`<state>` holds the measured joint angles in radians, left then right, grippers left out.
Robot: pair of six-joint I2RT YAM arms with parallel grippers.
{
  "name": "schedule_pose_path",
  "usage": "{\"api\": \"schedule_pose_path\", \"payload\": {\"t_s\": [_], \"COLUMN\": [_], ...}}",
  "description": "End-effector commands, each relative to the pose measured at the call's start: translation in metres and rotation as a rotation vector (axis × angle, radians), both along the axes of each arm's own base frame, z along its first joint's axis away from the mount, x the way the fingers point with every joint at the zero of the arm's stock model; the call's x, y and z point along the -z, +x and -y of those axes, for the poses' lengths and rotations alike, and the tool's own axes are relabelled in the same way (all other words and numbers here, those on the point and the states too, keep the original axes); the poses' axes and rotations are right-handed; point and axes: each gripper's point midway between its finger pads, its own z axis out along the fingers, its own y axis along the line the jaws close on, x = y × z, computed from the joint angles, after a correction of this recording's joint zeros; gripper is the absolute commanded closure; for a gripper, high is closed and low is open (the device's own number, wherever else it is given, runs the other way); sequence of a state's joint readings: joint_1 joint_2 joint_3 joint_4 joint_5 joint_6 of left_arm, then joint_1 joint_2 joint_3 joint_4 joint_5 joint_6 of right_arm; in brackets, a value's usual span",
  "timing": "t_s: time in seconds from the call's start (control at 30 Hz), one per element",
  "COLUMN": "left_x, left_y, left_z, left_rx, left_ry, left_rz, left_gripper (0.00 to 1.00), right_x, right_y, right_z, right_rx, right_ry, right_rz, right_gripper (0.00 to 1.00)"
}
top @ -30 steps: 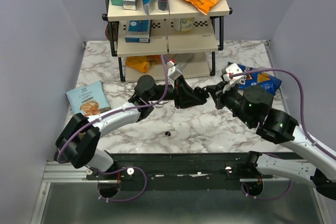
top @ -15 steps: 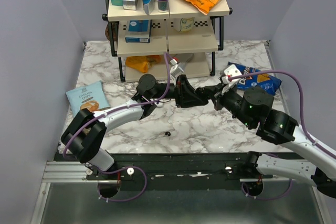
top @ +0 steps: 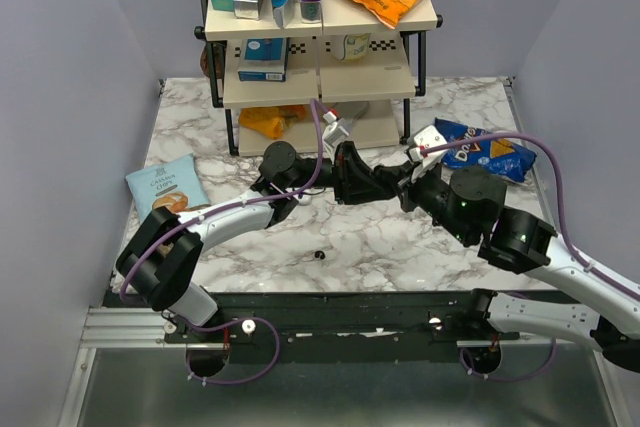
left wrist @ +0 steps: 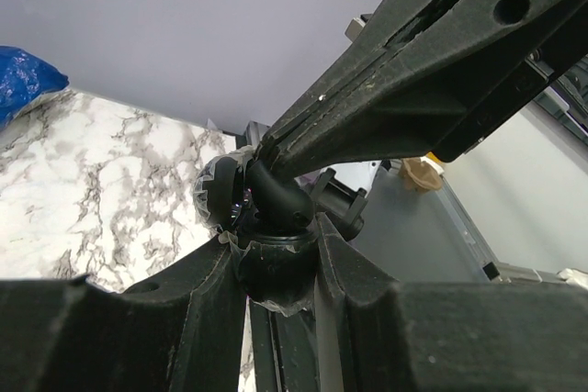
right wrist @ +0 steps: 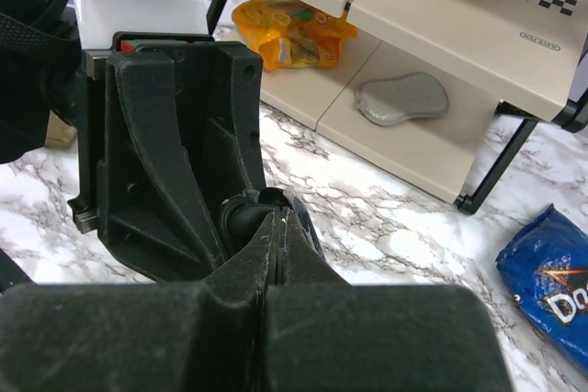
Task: Insert the wireless bluetooth earbuds into the charging case
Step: Place the earbud in the charging case.
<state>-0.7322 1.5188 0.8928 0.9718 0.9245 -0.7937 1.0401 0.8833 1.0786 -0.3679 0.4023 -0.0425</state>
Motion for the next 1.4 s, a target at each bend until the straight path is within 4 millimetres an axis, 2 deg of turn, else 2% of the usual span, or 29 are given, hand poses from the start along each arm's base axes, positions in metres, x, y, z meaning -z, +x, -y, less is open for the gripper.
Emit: {"api": "schedule_pose_path", "payload": {"t_s": [0.0,0.63,1.03,1.37], "left_x": [-0.02,-0.021,-0.018,-0.016], "left_y": [0.006,0.014,0.017,0.014], "left_z": [-0.002,-0.004,-0.007,-0.008], "left_rx": [-0.042,-0.096,-0.114,-0.105], "left_ry": [-0.055,-0.047,-0.041,-0.044], "left_rz": [0.06,0.08,0.081,0.082], "left_gripper": [1.0,1.0,1.0,1.0], "right_x": [0.005,0.011,0.007,0.008], "right_y": [0.003,0.001,0.0,0.001], "right_z": [0.0,0.006,0.012,0.004], "right_rx": [0.026,0.038,0.055,0.033], "right_ry": [-0.01,-0.017,-0.001,-0.011], "right_rz": [0.005,-0.001,0.006,0.001], "right_gripper": [0.99,0.99,0.99,0.99]}}
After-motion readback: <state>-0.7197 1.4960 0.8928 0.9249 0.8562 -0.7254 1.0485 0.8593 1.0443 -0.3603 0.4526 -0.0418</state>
